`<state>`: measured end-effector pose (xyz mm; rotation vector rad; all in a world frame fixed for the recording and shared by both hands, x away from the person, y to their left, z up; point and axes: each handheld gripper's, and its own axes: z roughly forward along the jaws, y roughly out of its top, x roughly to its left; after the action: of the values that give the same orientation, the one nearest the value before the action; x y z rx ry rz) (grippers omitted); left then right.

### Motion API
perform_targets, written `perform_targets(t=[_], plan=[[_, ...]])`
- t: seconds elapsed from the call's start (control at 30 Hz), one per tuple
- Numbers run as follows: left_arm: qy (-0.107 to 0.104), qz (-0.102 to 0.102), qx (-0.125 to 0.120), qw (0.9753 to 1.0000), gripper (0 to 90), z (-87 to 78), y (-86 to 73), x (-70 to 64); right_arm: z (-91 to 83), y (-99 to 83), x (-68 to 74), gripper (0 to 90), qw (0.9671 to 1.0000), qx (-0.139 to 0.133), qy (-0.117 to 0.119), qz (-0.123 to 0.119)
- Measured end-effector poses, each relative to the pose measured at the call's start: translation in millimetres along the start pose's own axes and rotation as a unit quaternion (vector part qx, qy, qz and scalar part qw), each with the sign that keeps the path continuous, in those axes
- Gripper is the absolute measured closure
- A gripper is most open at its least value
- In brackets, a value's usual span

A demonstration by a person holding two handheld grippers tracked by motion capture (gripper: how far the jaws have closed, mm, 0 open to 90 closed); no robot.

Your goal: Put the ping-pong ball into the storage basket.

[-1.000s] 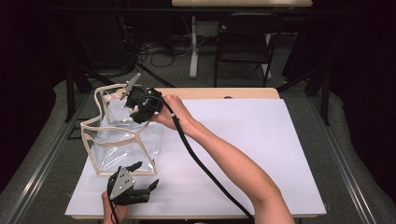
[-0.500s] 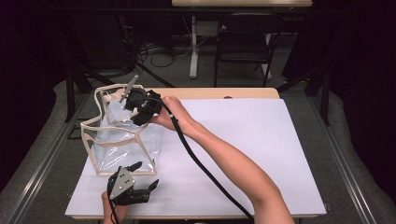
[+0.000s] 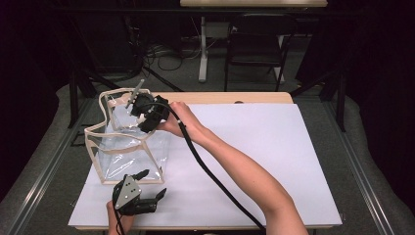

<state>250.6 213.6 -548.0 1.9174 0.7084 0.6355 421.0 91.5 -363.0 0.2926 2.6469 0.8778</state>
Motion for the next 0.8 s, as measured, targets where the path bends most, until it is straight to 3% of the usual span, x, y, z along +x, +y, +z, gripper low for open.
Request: perform_targets(t=[0.8], plan=[[0.0, 0.001, 0.0, 1.0, 16.1, 0.1, 0.0, 0.0, 5.6, -2.3, -1.3, 47.8, 0.9998, 0.016, 0.007, 0.012]])
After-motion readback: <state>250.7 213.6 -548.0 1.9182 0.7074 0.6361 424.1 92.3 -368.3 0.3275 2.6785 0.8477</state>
